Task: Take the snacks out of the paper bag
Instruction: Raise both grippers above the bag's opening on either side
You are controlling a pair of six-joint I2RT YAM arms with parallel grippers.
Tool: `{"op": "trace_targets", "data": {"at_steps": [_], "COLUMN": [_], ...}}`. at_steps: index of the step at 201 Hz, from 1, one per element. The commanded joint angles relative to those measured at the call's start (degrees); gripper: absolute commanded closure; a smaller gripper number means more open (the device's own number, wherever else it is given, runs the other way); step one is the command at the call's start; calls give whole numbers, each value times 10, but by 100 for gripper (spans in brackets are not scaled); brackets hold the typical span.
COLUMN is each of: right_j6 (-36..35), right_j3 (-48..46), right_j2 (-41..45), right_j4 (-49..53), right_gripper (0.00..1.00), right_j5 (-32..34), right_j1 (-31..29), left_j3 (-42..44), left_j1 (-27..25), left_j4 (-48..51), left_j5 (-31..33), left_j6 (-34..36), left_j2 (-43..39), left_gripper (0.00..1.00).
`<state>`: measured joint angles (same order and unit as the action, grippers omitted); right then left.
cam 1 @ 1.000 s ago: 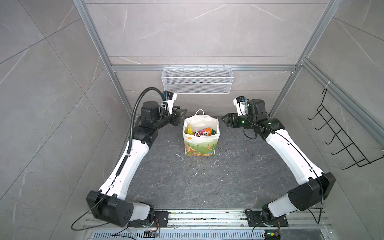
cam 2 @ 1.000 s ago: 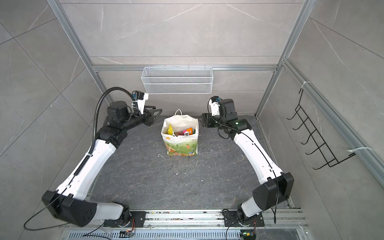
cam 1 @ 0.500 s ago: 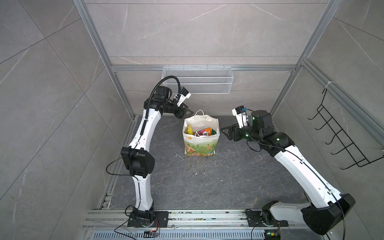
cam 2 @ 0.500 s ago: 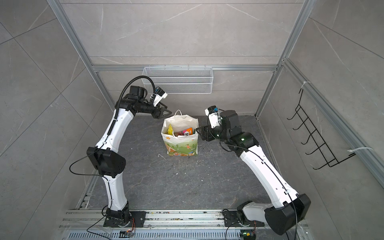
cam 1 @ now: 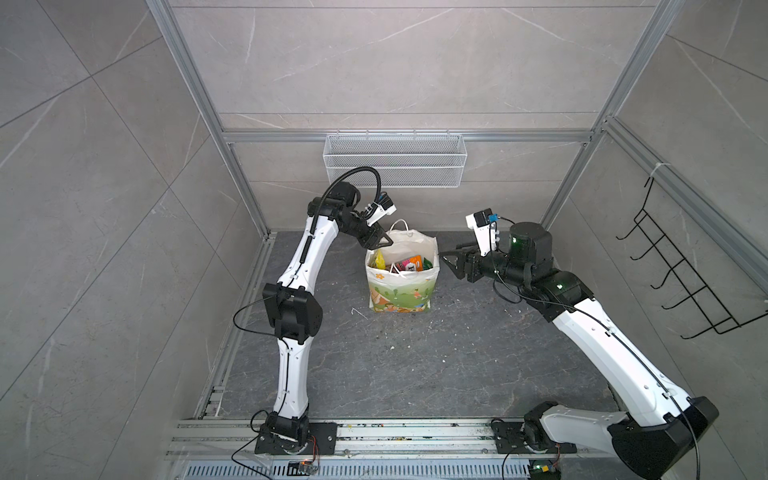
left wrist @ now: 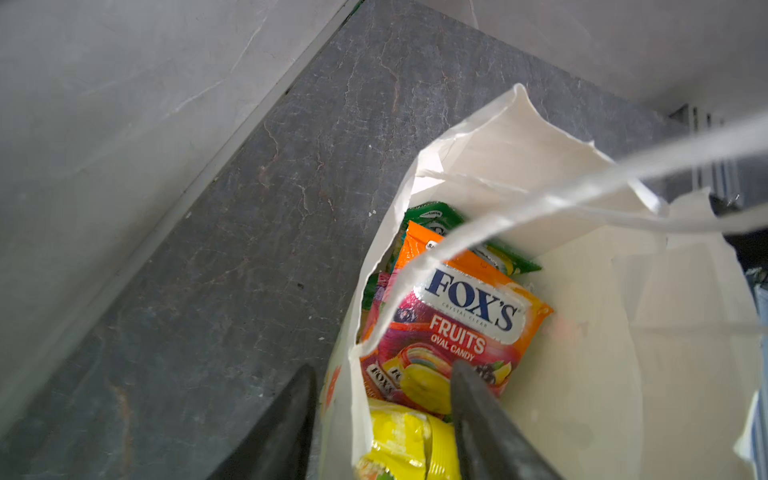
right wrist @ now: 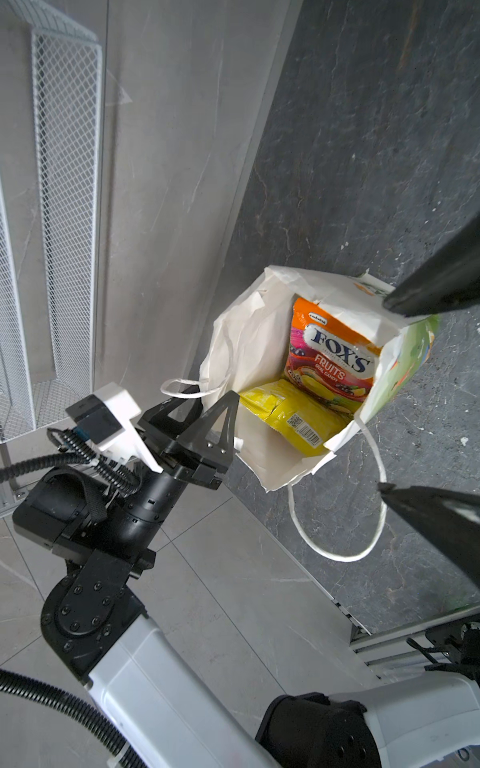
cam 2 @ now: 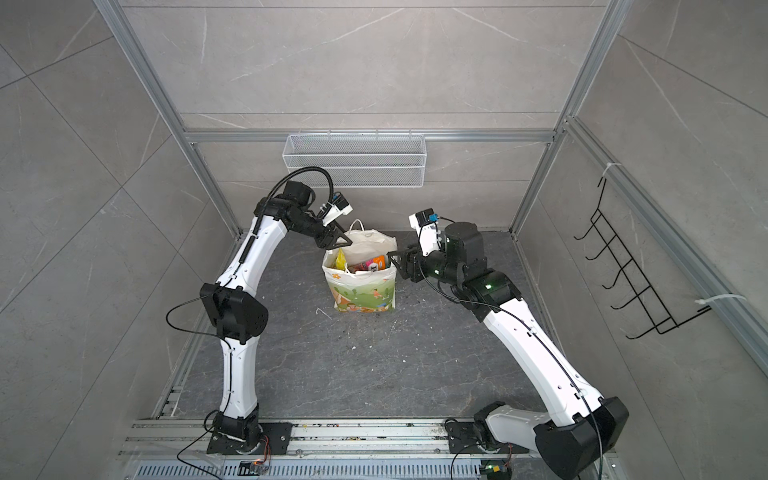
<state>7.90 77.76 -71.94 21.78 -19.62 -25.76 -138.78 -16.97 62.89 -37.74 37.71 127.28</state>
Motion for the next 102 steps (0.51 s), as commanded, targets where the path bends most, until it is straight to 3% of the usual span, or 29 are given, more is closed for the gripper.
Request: {"op": "trace_targets", "data": {"at_steps": [1, 41, 102], "right_j6": [2, -7, -51], "right_j3": [22, 32, 70], "right_j2": [-12, -14, -45], "right_j4": [-17, -5, 70], "right_gripper": [34, 34, 38], "right_j5": [-18, -15, 46], "right_j1": [-4, -9, -59], "left_j3": [-24, -23, 6], "left_j1": [-5, -11, -31], "left_j4": [14, 18, 13], "left_j5": [19, 31, 34], "left_j6": [19, 32, 33], "left_j2": [6, -4, -70], "left_gripper": [62, 100, 100]}}
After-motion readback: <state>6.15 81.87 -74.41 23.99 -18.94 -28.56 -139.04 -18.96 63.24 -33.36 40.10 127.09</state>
